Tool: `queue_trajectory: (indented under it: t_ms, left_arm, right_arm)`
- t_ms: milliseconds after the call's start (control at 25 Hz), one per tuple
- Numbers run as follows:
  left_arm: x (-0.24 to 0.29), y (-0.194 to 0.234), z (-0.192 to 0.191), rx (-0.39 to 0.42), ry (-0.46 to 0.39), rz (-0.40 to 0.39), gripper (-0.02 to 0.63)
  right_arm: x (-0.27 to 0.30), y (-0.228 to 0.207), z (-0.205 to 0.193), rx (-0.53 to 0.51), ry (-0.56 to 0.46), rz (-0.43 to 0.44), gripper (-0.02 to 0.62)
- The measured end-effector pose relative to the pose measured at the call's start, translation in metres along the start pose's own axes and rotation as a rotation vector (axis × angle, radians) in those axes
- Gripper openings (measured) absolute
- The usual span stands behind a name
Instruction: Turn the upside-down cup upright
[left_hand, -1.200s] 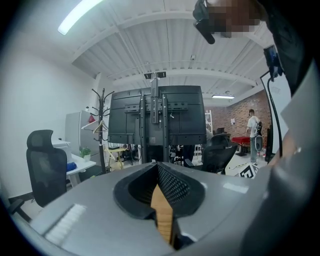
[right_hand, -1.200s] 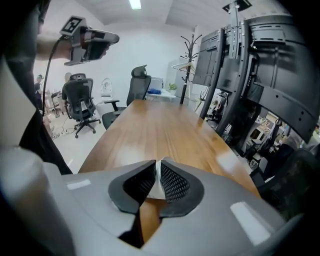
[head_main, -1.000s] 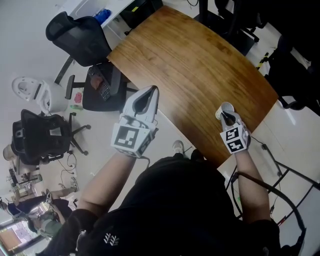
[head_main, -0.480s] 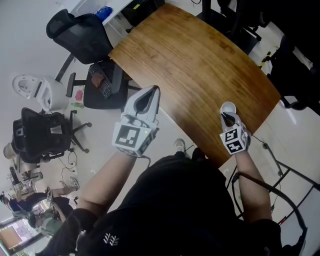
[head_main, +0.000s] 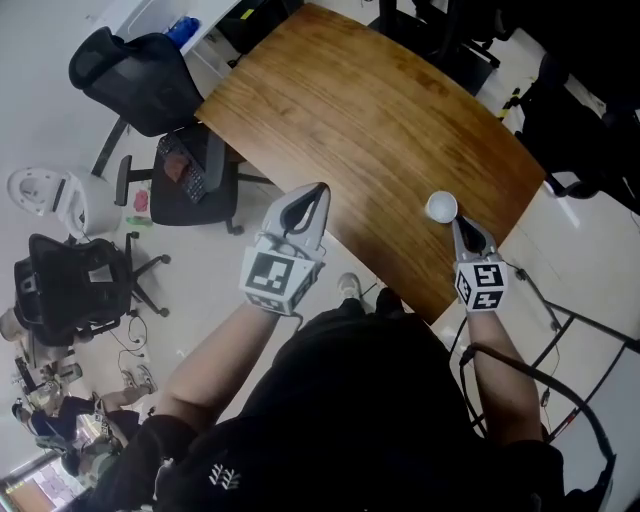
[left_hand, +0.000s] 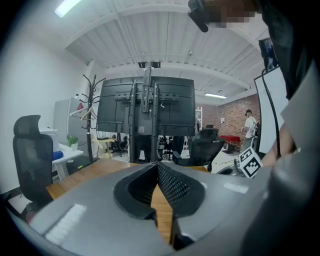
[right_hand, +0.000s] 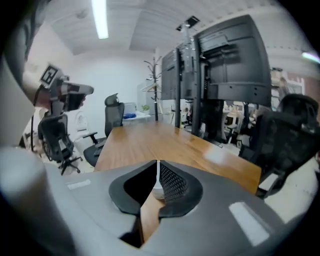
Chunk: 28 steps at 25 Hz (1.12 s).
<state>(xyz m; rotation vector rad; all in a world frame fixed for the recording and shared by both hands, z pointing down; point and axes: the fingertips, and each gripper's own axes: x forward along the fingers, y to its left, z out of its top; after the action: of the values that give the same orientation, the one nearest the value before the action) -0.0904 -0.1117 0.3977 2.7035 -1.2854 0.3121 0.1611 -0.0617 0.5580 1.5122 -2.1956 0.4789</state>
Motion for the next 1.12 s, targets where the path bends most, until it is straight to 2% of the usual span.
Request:
queue_trajectory:
  t_ms: [40,120,520,1120]
  left_arm:
    - [0.003,-0.004,-0.001,0.002,-0.004,-0.014,0.0]
    - [0.009,-0.012,-0.004,0.011,-0.006,-0.04,0.0]
    - [0.037,-0.04,-0.009,0.034,-0.009,-0.129,0.0]
    - [0.073,-0.065,-0.002,0.042,-0.03,-0.128,0.0]
  right_arm:
    - [-0.004,-0.005,-0.006,0.051,0.007,-0.016,0.004]
    - [-0.012,-0.008,-0.015,0.082,0.021,-0.034,0.003]
    - [-0.029,-0.004,0.003,0.055,-0.039,-0.103,0.002]
    - [-0.049,-0.04,0.019,0.084,-0.089,-0.205,0.002]
